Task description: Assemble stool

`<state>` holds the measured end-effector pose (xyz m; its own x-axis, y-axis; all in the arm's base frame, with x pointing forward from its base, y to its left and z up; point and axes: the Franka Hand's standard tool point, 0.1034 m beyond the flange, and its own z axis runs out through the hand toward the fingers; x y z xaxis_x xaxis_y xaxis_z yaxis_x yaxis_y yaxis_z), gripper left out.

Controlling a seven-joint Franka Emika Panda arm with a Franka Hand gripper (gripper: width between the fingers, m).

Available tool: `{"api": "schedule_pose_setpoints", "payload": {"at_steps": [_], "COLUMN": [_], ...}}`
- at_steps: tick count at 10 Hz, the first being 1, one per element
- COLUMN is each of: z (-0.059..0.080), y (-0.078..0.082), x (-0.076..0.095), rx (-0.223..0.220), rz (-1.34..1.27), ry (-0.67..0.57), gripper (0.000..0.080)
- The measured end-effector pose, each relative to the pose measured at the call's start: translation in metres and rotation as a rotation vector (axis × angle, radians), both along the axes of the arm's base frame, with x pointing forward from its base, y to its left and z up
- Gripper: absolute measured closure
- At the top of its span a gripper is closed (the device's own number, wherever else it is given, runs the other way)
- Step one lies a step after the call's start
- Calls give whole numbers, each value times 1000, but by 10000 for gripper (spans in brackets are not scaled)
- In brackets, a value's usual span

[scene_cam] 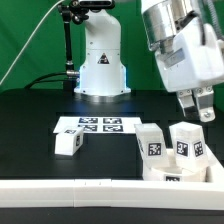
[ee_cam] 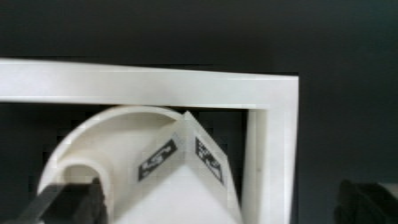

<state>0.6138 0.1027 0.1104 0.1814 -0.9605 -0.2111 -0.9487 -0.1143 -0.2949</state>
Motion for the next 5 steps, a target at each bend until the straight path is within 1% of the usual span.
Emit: {"api": "schedule_pose_setpoints", "payload": {"at_steps": [1,5], "z": [2,0], "y": [1,0], "x": [1,0], "rx": [-18,-87], "rz": [51,290], "ry": [-18,-68], "gripper": [150,150]}}
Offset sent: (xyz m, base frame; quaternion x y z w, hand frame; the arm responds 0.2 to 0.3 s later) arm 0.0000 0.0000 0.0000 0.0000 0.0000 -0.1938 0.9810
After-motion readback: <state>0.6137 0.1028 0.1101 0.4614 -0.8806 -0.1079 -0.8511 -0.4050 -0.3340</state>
